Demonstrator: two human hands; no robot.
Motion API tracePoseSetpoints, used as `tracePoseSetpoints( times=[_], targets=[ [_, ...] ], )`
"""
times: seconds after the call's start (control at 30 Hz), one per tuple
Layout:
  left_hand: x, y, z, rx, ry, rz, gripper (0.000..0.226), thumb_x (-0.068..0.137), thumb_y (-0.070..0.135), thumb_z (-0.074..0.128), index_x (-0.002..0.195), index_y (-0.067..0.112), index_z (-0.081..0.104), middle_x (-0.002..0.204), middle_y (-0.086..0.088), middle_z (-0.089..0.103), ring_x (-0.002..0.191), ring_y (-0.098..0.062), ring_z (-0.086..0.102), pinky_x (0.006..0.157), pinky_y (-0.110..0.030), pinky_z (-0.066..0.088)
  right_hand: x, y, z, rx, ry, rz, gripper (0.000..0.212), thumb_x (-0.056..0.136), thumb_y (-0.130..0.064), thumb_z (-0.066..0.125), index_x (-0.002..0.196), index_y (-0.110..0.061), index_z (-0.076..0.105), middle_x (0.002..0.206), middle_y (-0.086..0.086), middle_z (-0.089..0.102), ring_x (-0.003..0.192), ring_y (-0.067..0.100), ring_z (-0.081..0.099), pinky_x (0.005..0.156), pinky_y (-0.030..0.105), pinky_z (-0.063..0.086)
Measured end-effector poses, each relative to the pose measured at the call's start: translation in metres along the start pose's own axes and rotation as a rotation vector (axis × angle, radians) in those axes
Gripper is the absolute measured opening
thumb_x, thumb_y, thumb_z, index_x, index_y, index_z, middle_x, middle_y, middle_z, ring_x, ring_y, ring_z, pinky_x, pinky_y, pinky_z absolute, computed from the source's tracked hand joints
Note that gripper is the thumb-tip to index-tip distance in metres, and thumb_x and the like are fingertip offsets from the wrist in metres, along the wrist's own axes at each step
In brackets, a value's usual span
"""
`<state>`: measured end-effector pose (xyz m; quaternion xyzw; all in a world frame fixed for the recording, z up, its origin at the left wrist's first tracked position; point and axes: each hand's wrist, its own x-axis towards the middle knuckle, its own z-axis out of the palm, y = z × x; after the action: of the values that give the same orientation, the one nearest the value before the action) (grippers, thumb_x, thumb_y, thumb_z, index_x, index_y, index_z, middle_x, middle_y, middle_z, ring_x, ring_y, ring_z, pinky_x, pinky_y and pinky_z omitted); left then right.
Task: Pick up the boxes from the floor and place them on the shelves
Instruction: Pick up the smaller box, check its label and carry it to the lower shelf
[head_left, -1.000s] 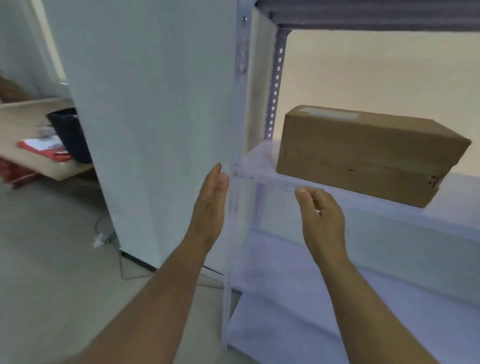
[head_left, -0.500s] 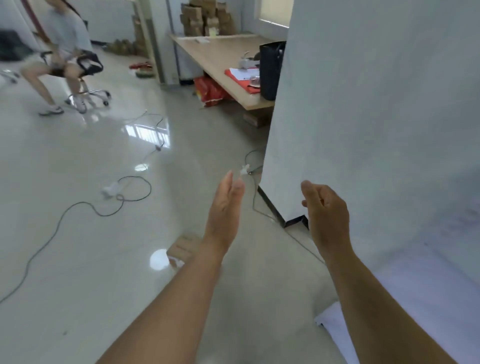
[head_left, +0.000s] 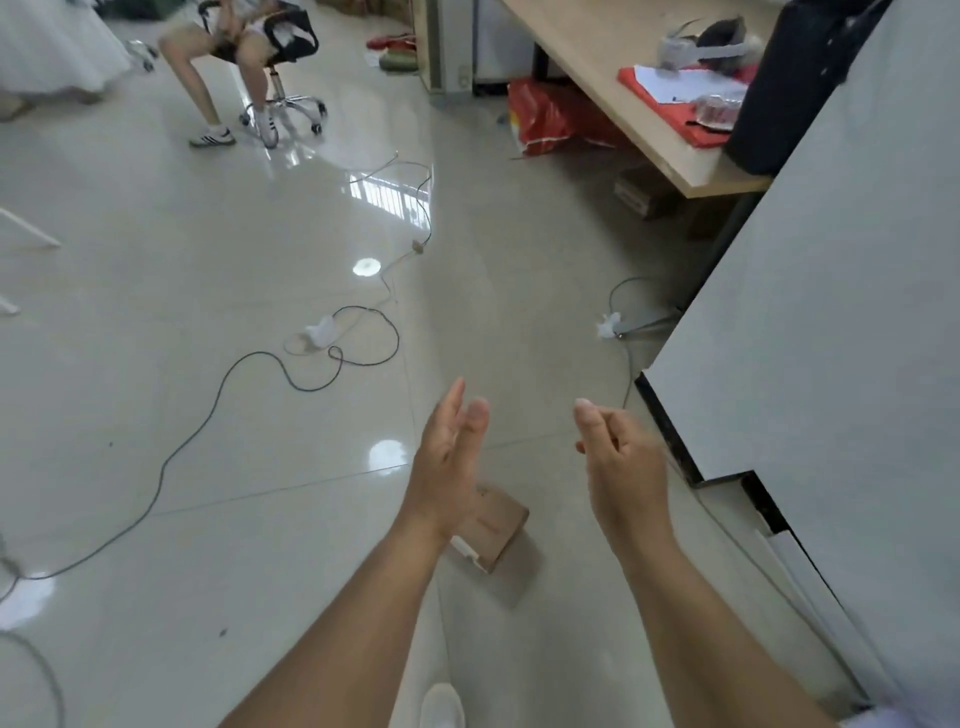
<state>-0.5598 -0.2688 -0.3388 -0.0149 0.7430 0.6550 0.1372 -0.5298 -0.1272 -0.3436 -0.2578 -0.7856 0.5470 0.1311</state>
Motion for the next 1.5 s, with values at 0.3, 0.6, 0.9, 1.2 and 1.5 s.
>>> tracePoseSetpoints(
  times=[0.3,0.6,0.9,1.2,1.5],
  targets=[
    [0.096,-0.059,0.002,-0.004,-0.023,-0.138,0.061,0.092,0.049,0.038,0.148,0.027,0.028,0.154,0.012,0.031,0.126,0.007,0.030,0.090,-0.002,0.025,0.080,0.052,0.061,-0.022,-0.035,0.161,0.028,0.087,-0.047,0.049,0.079,-0.023,0.062,0.081,-0.004,0.062,0.087,0.017,0.063,0.071,0.030,0.045],
    [0.192,-0.140,0.036,0.126,-0.037,-0.278,0.061,0.091,0.049,0.039,0.147,0.028,0.030,0.153,0.009,0.034,0.135,-0.007,0.037,0.102,-0.021,0.027,0.162,0.146,0.092,-0.043,0.005,0.306,0.029,0.088,-0.046,0.049,0.065,-0.028,0.053,0.072,-0.010,0.058,0.085,0.017,0.062,0.064,0.027,0.039],
    [0.271,-0.284,0.037,0.300,-0.141,-0.469,0.060,0.092,0.049,0.039,0.147,0.028,0.029,0.155,0.006,0.033,0.139,-0.013,0.034,0.105,-0.026,0.027,0.197,0.291,0.157,-0.118,0.111,0.589,0.038,0.086,-0.049,0.048,0.058,-0.023,0.045,0.070,0.000,0.055,0.085,0.029,0.062,0.076,0.037,0.044],
    [0.344,-0.413,0.043,0.492,-0.255,-0.518,0.065,0.092,0.053,0.036,0.150,0.027,0.024,0.158,0.006,0.028,0.142,-0.014,0.028,0.098,-0.024,0.022,0.213,0.412,0.222,-0.174,0.132,0.815,0.042,0.087,-0.052,0.040,0.062,-0.019,0.043,0.070,-0.002,0.049,0.077,0.024,0.050,0.067,0.032,0.034],
    [0.392,-0.505,0.063,0.577,-0.287,-0.514,0.076,0.088,0.061,0.038,0.152,0.025,0.018,0.161,0.004,0.018,0.148,-0.016,0.017,0.118,-0.039,0.016,0.230,0.501,0.278,-0.172,0.075,1.028,0.079,0.081,-0.062,0.041,0.138,-0.007,0.039,0.143,0.017,0.040,0.130,0.035,0.040,0.101,0.044,0.036]
  ],
)
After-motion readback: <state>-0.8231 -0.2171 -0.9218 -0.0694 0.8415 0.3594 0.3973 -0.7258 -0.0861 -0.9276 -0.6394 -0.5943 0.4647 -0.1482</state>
